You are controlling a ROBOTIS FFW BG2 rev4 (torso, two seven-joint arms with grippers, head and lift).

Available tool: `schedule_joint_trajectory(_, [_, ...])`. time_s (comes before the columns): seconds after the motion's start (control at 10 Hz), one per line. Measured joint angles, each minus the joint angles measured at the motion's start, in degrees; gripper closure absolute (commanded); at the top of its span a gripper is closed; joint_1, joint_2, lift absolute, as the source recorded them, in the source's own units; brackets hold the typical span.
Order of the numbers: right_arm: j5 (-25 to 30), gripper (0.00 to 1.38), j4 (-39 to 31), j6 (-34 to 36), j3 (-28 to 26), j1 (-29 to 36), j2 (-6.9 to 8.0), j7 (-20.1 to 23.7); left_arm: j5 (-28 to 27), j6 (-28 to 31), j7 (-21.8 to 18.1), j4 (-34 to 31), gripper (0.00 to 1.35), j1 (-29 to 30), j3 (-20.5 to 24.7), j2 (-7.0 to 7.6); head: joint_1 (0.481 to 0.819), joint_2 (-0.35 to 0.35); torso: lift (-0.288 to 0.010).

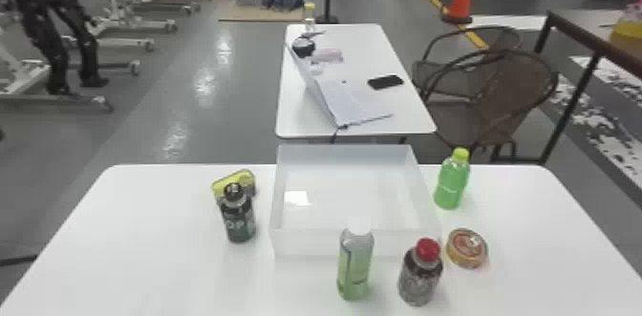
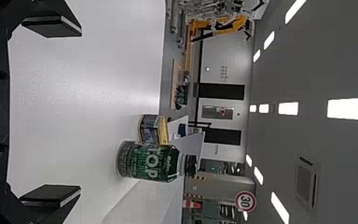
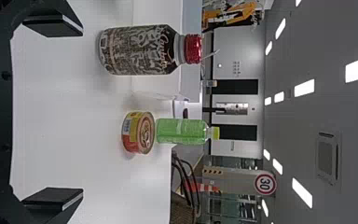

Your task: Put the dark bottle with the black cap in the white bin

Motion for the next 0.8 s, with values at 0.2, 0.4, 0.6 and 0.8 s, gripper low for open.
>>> schedule_joint_trajectory(0.2, [0.0, 0.09, 0.1, 0.0, 0.0, -0.1, 0.00, 0.0, 0.0, 0.0, 0.0, 0.0, 0.12, 0.0, 0.0, 0.00, 0.549, 0.000, -0.100])
schedule_joint_trajectory(0.4, [0.0, 0.09, 0.1, 0.0, 0.0, -0.1, 0.00, 0.0, 0.0, 0.0, 0.0, 0.1, 0.12, 0.0, -0.1, 0.00, 0.549, 0.000, -0.100])
schedule_joint_trajectory(0.6, [0.0, 0.09, 0.1, 0.0, 0.0, -0.1, 0.00, 0.0, -0.1, 0.0, -0.1, 0.2, 0.11, -0.2, 0.0, 0.00, 0.549, 0.000, -0.100])
schedule_joint_trajectory(0.8, [0.0, 0.09, 0.1, 0.0, 0.0, -0.1, 0.00, 0.0, -0.5, 0.6, -0.8, 1.1, 0.12, -1.7, -0.5, 0.00, 0.549, 0.000, -0.100])
